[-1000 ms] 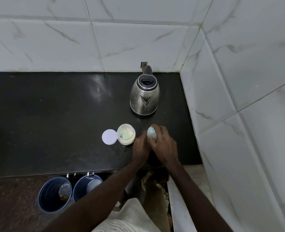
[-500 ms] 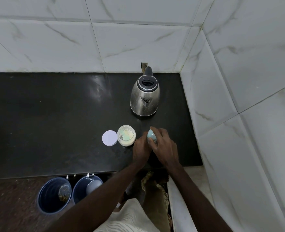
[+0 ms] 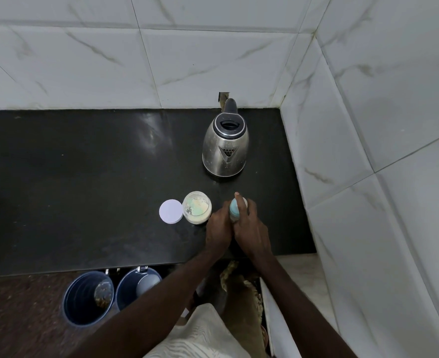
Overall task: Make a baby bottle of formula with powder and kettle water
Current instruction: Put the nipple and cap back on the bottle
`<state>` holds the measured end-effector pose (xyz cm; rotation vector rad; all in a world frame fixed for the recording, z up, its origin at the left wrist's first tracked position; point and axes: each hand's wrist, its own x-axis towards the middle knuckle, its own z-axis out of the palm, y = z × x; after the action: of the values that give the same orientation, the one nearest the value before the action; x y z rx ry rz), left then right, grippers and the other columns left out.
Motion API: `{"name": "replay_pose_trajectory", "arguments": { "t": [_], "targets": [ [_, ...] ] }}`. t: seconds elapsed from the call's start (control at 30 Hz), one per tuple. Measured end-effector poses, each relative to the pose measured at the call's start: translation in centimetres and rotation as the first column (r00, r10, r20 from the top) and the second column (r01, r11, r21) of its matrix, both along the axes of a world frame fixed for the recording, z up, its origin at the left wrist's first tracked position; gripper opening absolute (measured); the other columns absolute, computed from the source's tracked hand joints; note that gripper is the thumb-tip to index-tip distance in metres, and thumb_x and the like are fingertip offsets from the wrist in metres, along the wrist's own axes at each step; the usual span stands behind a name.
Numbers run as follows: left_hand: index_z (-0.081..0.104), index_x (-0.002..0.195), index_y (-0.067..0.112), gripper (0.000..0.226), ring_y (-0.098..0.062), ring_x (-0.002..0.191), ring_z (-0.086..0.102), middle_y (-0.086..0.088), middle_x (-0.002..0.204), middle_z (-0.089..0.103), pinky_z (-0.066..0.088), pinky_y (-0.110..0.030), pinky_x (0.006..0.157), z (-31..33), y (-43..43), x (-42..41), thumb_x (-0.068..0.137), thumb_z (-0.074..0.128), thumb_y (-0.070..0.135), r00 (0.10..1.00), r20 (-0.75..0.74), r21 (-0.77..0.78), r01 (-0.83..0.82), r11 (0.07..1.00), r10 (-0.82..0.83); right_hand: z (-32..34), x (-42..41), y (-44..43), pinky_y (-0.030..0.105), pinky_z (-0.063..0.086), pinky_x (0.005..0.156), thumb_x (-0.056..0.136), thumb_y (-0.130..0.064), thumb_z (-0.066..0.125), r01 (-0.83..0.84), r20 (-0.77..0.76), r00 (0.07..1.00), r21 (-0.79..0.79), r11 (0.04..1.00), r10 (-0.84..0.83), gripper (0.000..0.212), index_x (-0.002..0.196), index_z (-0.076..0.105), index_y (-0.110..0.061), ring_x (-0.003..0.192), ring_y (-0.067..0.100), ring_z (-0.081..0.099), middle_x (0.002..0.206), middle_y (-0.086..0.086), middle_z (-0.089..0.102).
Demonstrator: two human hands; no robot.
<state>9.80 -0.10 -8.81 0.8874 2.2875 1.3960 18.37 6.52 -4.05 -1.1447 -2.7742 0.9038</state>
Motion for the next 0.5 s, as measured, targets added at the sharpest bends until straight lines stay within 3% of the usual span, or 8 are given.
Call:
{"name": "replay_pose_trajectory", "arguments": {
  "t": [0.37, 0.5],
  "targets": [
    [0.064, 0.122, 0.021, 0.03, -0.009, 0.099, 0.071, 0.005, 0.109, 0.074, 0.057, -0.038, 0.083, -0.9, -0.2, -0.4, 0.098, 0.055, 0.036, 0.998, 0.012, 0.02, 0.055, 0.998, -0.055, -0.6, -0.5, -0.3, 0.048, 0.051, 0.098, 0.105, -0.029, 0.05, 0.038, 0.015, 0.999, -0.029, 0.999, -0.038, 0.068, 0.164, 0.016, -0.035, 0.126, 0.035, 0.058, 0.158, 0.009, 0.033],
    [0.065, 0.122, 0.022, 0.027, -0.006, 0.099, 0.07, 0.007, 0.11, 0.074, 0.054, -0.024, 0.084, -0.7, -0.3, -0.5, 0.098, 0.058, 0.033, 0.998, 0.034, 0.036, 0.053, 0.998, -0.054, -1.4, -0.6, -0.5, 0.049, 0.054, 0.091, 0.104, -0.028, 0.049, 0.066, -0.006, 0.998, -0.012, 0.998, -0.066, 0.066, 0.161, 0.017, -0.038, 0.116, 0.036, 0.063, 0.155, 0.008, 0.035]
  ]
}}
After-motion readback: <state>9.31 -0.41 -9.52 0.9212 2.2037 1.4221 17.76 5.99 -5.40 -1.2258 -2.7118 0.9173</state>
